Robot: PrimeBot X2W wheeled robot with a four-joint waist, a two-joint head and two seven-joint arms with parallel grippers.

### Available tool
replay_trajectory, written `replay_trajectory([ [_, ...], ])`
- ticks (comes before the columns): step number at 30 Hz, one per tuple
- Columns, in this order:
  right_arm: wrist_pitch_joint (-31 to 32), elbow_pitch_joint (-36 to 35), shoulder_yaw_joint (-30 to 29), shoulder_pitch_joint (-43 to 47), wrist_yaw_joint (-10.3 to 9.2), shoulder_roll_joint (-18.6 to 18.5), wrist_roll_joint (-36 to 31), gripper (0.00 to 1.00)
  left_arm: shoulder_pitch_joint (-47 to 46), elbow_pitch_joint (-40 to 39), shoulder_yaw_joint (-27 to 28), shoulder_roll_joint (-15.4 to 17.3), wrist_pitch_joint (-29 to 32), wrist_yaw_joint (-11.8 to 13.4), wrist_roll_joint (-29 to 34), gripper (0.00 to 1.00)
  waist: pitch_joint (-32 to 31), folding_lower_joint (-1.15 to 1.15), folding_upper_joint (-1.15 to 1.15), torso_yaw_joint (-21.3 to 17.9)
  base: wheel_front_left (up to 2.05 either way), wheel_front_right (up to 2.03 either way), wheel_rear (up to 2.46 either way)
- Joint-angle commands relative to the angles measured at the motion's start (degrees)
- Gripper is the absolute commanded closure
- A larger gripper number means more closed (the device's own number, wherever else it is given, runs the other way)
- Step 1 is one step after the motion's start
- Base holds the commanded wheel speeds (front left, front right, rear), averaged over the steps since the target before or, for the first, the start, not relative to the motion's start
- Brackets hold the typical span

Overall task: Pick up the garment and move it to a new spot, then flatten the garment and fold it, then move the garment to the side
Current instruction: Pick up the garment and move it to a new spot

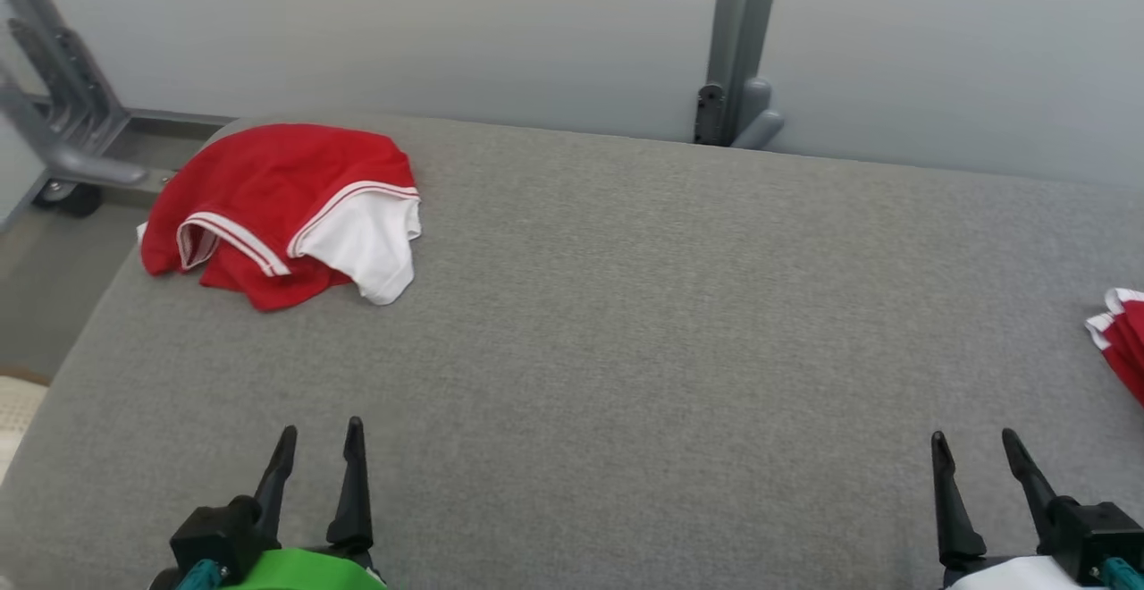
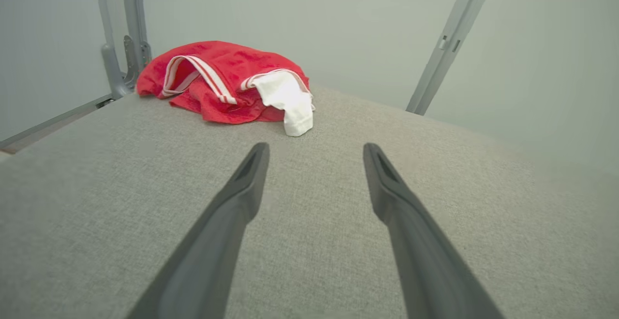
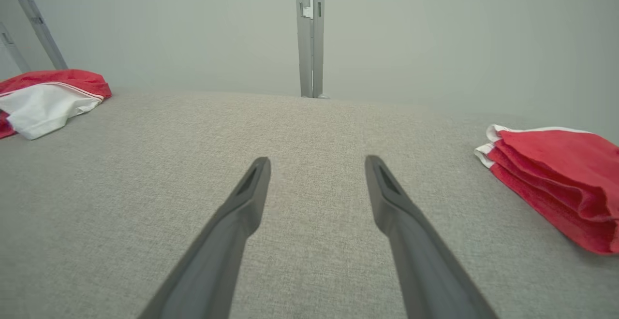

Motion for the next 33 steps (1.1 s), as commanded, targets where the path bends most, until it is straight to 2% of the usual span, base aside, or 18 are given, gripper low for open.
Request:
replay_trajectory([
  [1, -0.2, 0.0, 1.2, -0.3, -0.08, 0.2, 0.3, 0.00, 1.6, -0.8, 1.2, 0.2, 0.0, 0.7, -0.5, 0.00, -0.3, 0.00, 0.00, 6.9, 0.00, 0.00, 0.00],
  [9, -0.2, 0.4, 5.4, -1.2, -0.08, 0.4, 0.6, 0.00, 3.2, -2.3, 4.0, 0.2, 0.0, 1.1, -1.2, 0.00, -0.4, 0.00, 0.00, 13.9, 0.00, 0.00, 0.00],
  [15, -0.2, 0.6, 6.6, -0.8, -0.08, 0.1, 0.7, 0.00, 3.0, -2.8, 3.9, 0.2, 0.0, 0.9, -1.5, 0.00, -0.2, 0.00, 0.00, 15.0, 0.00, 0.00, 0.00],
  [22, -0.2, -0.1, 6.3, -0.9, -0.08, -0.9, 1.0, 0.00, -0.8, -1.5, 2.0, 0.2, 0.0, 1.2, -3.2, 0.00, 2.1, 0.00, 0.00, 13.9, 0.00, 0.00, 0.00],
  [25, -0.2, -1.4, 5.9, -3.1, -0.08, -2.3, 0.8, 0.00, -6.2, 2.2, 0.1, 0.2, 0.0, 1.6, -5.0, 0.00, 6.7, 0.00, 0.00, 12.6, 0.00, 0.00, 0.00],
  [29, -0.2, -3.0, 6.5, -7.7, -0.08, -5.2, 0.4, 0.00, -18.1, 7.6, -1.3, 0.1, 1.3, 2.6, -8.7, 0.00, 15.4, 0.00, 0.00, 10.1, 0.00, 0.00, 0.00],
  [33, -0.2, -5.2, 7.4, -12.5, -0.08, -8.6, 0.5, 0.00, -30.4, 13.5, -1.8, 0.1, 5.6, 3.1, -12.2, 0.00, 23.8, 0.00, 0.00, 7.3, 0.00, 0.00, 0.00],
])
